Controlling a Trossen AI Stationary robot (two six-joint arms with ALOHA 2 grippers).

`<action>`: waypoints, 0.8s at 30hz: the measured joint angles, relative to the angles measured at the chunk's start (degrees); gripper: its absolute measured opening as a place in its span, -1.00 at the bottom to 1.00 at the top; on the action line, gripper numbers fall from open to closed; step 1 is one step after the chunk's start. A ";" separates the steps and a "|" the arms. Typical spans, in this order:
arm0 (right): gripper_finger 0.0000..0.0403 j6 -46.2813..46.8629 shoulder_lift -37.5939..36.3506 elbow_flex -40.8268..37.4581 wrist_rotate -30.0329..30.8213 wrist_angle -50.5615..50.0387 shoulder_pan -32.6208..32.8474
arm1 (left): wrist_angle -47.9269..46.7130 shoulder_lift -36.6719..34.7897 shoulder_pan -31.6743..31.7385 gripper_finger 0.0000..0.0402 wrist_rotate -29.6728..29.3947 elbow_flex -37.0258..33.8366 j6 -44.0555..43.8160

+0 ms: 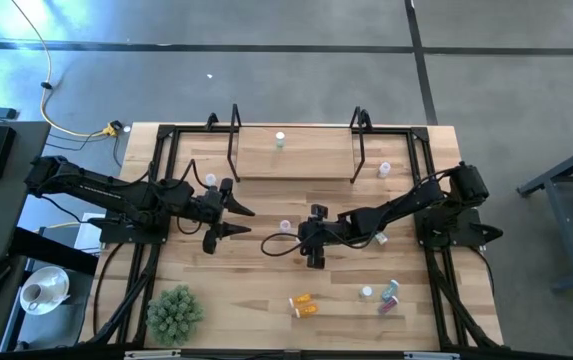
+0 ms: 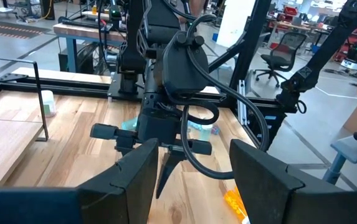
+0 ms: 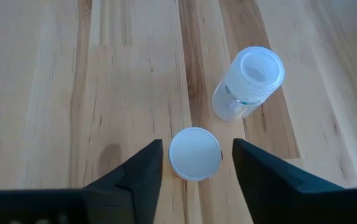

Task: Pick and place medicine bottles onto shelf by color
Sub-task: Put the top orange pill bottle on the shelf

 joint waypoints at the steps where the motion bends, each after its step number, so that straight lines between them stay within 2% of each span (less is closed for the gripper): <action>1: -0.15 0.00 0.00 0.00 -0.02 0.00 0.00 | 0.00 0.00 0.00 -0.06 0.00 0.00 0.05; 10: -0.33 -0.04 0.00 0.00 -0.15 -0.05 -0.01 | 0.00 0.00 0.00 -0.06 0.00 0.00 0.05; 24: -0.44 -0.50 -0.09 0.00 -0.27 -0.31 -0.02 | -0.02 0.00 0.00 -0.06 0.00 0.00 0.05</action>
